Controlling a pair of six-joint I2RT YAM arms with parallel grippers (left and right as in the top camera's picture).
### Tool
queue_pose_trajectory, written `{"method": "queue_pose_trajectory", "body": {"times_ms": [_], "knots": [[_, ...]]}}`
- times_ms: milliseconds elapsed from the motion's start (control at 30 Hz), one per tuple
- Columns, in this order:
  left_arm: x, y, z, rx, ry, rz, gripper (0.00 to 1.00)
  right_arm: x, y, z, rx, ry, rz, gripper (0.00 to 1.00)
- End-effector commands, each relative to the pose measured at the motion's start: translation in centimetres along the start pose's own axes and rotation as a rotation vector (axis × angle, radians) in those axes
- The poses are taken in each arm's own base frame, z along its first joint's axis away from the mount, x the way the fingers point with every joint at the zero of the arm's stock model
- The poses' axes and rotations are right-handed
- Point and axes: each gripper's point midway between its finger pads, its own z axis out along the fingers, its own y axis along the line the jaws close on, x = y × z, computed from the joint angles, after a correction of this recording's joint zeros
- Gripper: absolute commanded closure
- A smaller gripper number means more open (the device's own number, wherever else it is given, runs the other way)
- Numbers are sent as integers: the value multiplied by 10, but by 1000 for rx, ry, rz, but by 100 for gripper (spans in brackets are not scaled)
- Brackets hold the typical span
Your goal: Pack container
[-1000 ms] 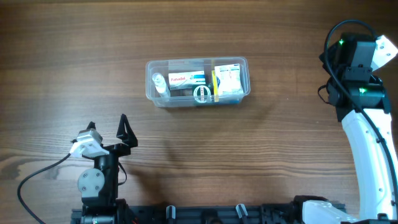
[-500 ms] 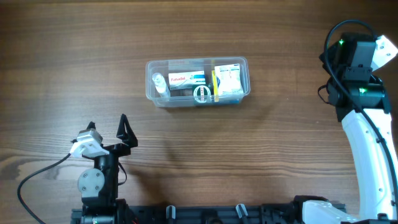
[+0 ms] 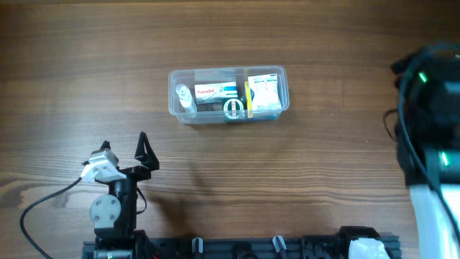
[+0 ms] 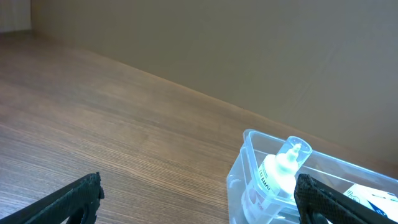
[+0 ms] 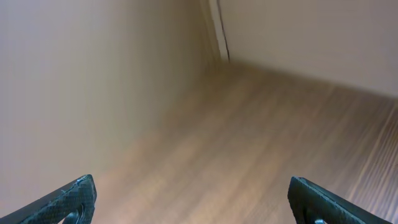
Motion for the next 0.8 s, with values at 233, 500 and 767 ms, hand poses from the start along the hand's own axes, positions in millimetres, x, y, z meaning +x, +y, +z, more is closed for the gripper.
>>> {"method": "queue_pose_trajectory", "body": {"times_ms": [233,500,767], "knots": [[-1,0,0,-2,-7,17,0,-2,-57,-63,-46,-140,96,0],[-1,0,0,-2,-7,17,0,82,-100,-45,-62,-114,314,0],[-1,0,0,-2,-7,17,0,139,-79,-32,-340,-55,531,0]]}}
